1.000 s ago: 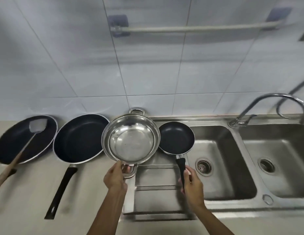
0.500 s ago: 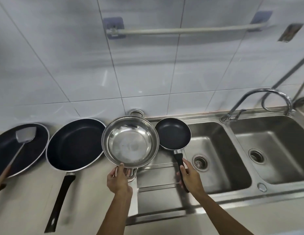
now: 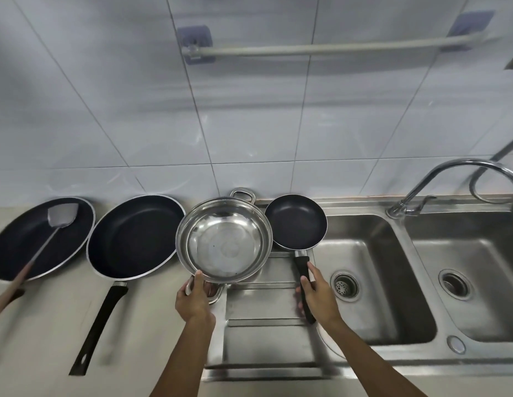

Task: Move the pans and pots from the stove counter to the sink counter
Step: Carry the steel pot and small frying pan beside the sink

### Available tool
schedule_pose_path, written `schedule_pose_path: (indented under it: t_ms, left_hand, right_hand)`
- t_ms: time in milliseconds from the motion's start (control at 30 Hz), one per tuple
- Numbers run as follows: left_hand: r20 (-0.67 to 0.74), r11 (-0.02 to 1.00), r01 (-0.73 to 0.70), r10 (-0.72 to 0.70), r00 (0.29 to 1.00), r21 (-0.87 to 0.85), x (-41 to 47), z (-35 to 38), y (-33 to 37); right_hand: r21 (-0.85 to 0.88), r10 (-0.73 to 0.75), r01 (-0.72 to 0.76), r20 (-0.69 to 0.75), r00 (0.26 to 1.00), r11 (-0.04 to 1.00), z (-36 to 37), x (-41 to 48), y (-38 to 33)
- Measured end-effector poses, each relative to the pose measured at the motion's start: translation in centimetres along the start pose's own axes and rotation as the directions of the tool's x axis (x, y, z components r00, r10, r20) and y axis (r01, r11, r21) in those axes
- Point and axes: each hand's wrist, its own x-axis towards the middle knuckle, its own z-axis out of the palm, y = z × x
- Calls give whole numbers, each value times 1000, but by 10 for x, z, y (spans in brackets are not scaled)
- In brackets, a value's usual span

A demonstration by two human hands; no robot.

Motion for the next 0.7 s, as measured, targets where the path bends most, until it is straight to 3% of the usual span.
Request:
schedule_pose_path:
  t_ms: [300,533,700]
  left_hand:
    - [26,1000,-4,5,1000,-19,-6,-6,0]
    - [44,1000,31,-31,999,3,-16,-25,11]
    - [158,997,72,-77,984,40,-30,-48,14]
  right_hand:
    - [138,43,-46,23,999,989,-2,0,1]
    - [137,51,-56,35,998,989,1,-16,5]
    - [81,59,-63,48,997,995,-4,-38,5]
